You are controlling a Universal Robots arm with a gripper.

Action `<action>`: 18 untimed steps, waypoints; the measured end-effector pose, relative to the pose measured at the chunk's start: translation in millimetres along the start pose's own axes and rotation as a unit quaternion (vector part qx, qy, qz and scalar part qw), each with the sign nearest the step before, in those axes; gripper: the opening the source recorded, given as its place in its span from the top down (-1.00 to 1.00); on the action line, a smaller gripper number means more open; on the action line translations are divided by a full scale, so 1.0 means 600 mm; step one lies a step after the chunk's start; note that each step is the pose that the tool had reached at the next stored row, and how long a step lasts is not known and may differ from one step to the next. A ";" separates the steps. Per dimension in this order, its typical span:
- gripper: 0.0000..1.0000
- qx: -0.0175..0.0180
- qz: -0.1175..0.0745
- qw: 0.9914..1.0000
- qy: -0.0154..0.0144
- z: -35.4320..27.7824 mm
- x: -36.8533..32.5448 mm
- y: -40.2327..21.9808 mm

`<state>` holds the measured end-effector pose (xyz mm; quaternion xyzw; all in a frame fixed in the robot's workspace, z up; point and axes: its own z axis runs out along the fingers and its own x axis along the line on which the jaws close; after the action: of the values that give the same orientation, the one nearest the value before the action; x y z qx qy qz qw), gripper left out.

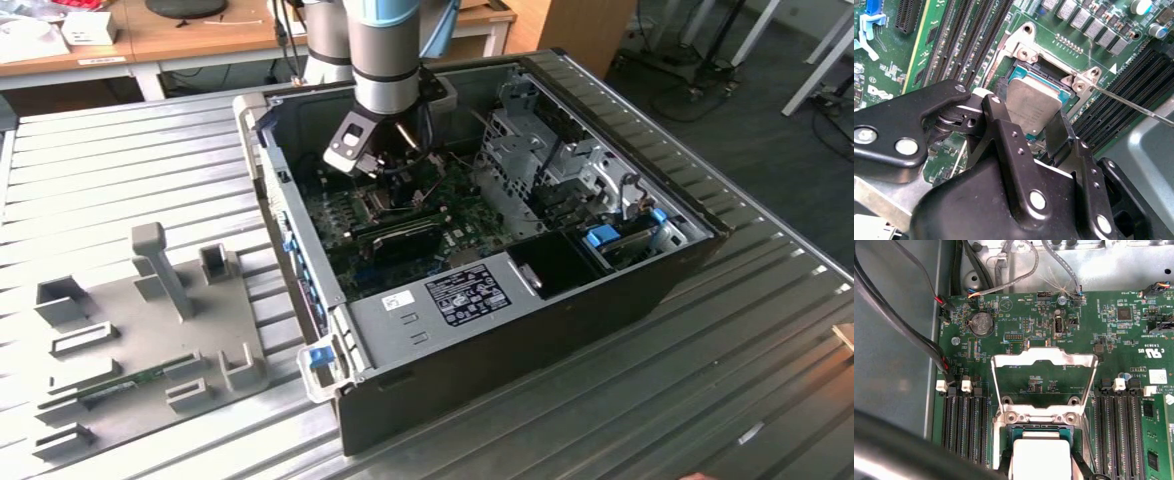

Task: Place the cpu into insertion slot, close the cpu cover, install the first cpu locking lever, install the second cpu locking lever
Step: 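Place the cpu into insertion slot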

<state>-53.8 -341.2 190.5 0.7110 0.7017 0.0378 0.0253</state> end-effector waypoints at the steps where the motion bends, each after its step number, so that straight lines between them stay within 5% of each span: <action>1: -0.08 0.000 0.000 1.000 0.000 0.000 0.000 0.000; 18: -0.08 0.000 0.000 1.000 0.000 0.001 0.000 0.000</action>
<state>-53.8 -341.2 190.1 0.7110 0.7017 0.0378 0.0253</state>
